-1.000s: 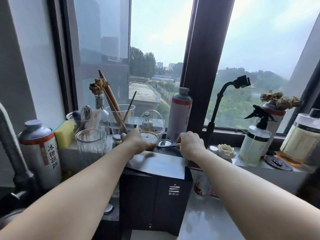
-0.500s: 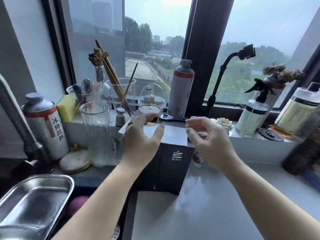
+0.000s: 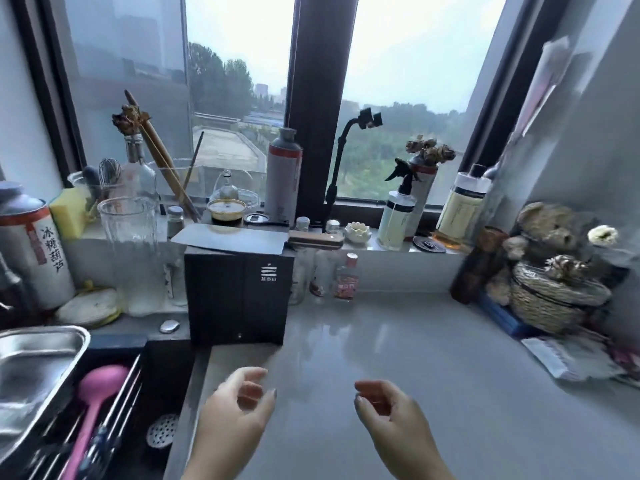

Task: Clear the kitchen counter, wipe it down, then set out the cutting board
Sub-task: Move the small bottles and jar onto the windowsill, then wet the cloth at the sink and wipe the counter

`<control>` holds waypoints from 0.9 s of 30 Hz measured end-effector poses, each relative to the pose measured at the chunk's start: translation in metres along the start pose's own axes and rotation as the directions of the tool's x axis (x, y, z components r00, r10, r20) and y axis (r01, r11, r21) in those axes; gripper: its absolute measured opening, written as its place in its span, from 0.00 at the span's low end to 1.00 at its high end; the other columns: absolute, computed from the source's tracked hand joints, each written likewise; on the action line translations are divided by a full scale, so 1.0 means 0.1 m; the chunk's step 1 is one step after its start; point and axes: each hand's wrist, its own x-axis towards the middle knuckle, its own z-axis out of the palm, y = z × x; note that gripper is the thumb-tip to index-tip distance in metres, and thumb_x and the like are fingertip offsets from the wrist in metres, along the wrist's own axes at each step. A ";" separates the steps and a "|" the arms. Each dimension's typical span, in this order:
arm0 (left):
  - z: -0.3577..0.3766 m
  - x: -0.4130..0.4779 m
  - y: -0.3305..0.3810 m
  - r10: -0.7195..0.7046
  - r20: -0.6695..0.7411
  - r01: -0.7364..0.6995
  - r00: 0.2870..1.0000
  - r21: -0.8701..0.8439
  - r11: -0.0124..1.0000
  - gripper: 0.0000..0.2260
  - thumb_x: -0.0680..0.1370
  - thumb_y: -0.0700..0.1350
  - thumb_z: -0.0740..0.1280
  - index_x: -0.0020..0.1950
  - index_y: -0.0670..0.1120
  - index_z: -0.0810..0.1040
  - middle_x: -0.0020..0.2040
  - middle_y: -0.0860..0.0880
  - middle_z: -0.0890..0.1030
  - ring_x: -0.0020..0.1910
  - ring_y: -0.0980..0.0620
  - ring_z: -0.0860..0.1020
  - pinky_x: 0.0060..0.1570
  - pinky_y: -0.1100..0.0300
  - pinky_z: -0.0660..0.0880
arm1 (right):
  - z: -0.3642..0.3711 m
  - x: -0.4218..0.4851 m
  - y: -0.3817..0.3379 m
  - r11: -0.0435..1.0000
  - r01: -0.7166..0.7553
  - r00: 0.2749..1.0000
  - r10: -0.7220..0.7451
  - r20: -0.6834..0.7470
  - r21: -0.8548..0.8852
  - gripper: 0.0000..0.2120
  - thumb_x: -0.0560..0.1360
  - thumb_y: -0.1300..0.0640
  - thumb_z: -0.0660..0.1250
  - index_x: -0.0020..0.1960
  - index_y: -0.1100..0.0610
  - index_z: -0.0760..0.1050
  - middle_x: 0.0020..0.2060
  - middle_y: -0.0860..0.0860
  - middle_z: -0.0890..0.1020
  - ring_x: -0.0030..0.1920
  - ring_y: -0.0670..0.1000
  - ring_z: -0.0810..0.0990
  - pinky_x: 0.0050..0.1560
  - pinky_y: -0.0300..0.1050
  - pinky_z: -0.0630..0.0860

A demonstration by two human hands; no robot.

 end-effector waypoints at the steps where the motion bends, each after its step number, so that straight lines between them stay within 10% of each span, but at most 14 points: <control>1: 0.00 -0.16 -0.02 -0.025 -0.004 0.025 1.000 0.013 1.000 0.09 0.69 0.38 0.71 0.40 0.52 0.77 0.35 0.50 0.79 0.38 0.48 0.78 0.35 0.70 0.70 | -0.08 -0.12 0.09 1.000 -0.007 1.000 0.007 -0.002 0.014 0.09 0.71 0.62 0.68 0.41 0.48 0.76 0.33 0.44 0.81 0.31 0.31 0.77 0.34 0.23 0.70; 7: 0.02 -1.31 -0.18 -0.213 -0.075 0.212 0.974 -0.027 0.977 0.08 0.68 0.32 0.70 0.39 0.45 0.80 0.37 0.38 0.81 0.40 0.41 0.80 0.32 0.75 0.72 | -0.39 -0.92 0.73 0.997 -0.018 0.998 0.014 0.056 0.070 0.10 0.71 0.62 0.68 0.41 0.46 0.75 0.35 0.43 0.80 0.34 0.30 0.77 0.32 0.22 0.71; 12: -0.16 -2.26 -0.17 -0.302 -0.127 0.305 0.945 0.005 0.952 0.08 0.71 0.38 0.70 0.42 0.51 0.79 0.40 0.43 0.82 0.41 0.45 0.80 0.43 0.58 0.75 | -0.21 -1.59 0.86 0.993 0.068 0.960 -0.093 0.265 0.100 0.09 0.72 0.62 0.67 0.44 0.47 0.75 0.38 0.43 0.80 0.36 0.32 0.78 0.34 0.22 0.71; 27: -2.03 -4.16 -0.92 -0.454 -0.629 0.410 0.630 -0.227 0.883 0.09 0.71 0.35 0.68 0.44 0.49 0.79 0.32 0.49 0.78 0.34 0.51 0.78 0.40 0.61 0.74 | 1.58 -3.07 -0.13 0.934 0.329 0.596 -0.319 0.737 0.138 0.11 0.71 0.61 0.69 0.44 0.45 0.76 0.38 0.46 0.82 0.41 0.36 0.79 0.37 0.23 0.72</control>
